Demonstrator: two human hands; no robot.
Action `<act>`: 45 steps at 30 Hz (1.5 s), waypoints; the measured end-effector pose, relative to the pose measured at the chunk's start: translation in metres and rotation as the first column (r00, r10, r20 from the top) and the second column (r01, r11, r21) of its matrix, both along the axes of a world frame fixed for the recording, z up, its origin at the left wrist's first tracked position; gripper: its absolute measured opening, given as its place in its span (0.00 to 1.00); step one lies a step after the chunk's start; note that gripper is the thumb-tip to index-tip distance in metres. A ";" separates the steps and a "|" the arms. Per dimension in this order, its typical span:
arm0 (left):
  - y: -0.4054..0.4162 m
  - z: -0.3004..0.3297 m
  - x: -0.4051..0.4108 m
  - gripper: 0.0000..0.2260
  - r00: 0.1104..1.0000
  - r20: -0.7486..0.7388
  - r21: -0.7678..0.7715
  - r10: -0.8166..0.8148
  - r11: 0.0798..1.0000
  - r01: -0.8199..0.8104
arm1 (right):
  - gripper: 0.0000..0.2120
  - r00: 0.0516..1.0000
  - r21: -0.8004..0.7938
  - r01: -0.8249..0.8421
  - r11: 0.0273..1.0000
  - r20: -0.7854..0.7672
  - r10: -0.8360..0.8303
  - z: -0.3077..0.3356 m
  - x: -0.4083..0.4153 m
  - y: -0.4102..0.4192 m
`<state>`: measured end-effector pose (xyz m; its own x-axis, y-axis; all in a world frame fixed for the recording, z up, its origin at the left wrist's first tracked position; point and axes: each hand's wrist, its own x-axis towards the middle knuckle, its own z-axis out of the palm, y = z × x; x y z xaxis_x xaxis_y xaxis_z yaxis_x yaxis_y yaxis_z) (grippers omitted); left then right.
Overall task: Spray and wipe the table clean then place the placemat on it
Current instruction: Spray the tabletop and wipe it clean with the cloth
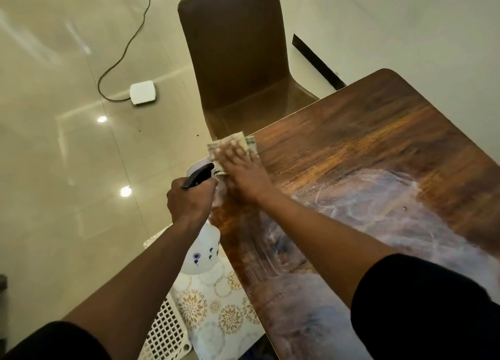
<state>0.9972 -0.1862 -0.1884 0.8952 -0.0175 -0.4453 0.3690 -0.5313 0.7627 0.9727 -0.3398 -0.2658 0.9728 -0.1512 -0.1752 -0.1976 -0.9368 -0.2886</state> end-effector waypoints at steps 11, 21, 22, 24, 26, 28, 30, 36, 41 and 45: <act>0.011 0.006 -0.023 0.24 0.999 -0.014 0.009 -0.045 0.999 0.045 | 0.32 0.992 0.024 0.125 0.992 -0.013 -0.125 0.010 -0.035 -0.027; 0.025 -0.009 -0.024 0.19 0.999 -0.037 -0.068 -0.036 0.997 0.033 | 0.32 0.810 -0.046 0.586 0.809 0.010 -0.586 0.006 -0.060 -0.082; 0.029 -0.010 -0.023 0.18 0.999 -0.036 -0.069 -0.027 0.997 0.025 | 0.32 0.814 -0.043 0.581 0.813 0.015 -0.581 0.006 -0.055 -0.073; 0.037 -0.011 -0.018 0.16 1.000 -0.024 -0.067 -0.017 0.998 0.015 | 0.33 0.863 -0.003 0.505 0.863 0.017 -0.505 0.005 -0.041 -0.046; 0.044 -0.011 -0.014 0.12 1.000 -0.021 -0.071 -0.008 0.997 0.007 | 0.33 0.932 0.010 0.362 0.932 0.024 -0.362 0.002 -0.028 -0.009; 0.050 -0.011 -0.012 0.09 1.000 -0.020 -0.068 -0.005 0.998 0.003 | 0.33 0.982 0.009 0.188 0.982 0.024 -0.188 0.001 -0.016 0.027; 0.056 -0.013 -0.011 0.09 1.000 -0.011 -0.049 -0.002 0.999 0.001 | 0.33 1.000 -0.043 0.014 0.999 0.023 -0.013 -0.002 -0.011 0.055; 0.064 -0.015 -0.009 0.10 1.000 -0.016 -0.046 0.012 0.999 -0.012 | 0.32 0.992 -0.080 -0.121 0.989 0.018 0.123 -0.002 -0.006 0.044; 0.068 -0.015 -0.004 0.09 1.000 -0.009 -0.062 0.000 0.998 -0.001 | 0.31 0.985 -0.023 0.171 0.985 -0.032 -0.171 0.015 0.006 -0.016; 0.069 -0.017 -0.001 0.08 1.000 0.001 -0.068 -0.006 0.998 0.006 | 0.31 0.924 -0.027 0.374 0.927 -0.070 -0.375 0.019 0.006 -0.062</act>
<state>0.9959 -0.1175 -0.2050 0.8955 -0.0531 -0.4419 0.3652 -0.4801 0.7976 0.9788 -0.4020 -0.2463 0.8294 -0.5053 -0.2383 -0.5550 -0.7939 -0.2483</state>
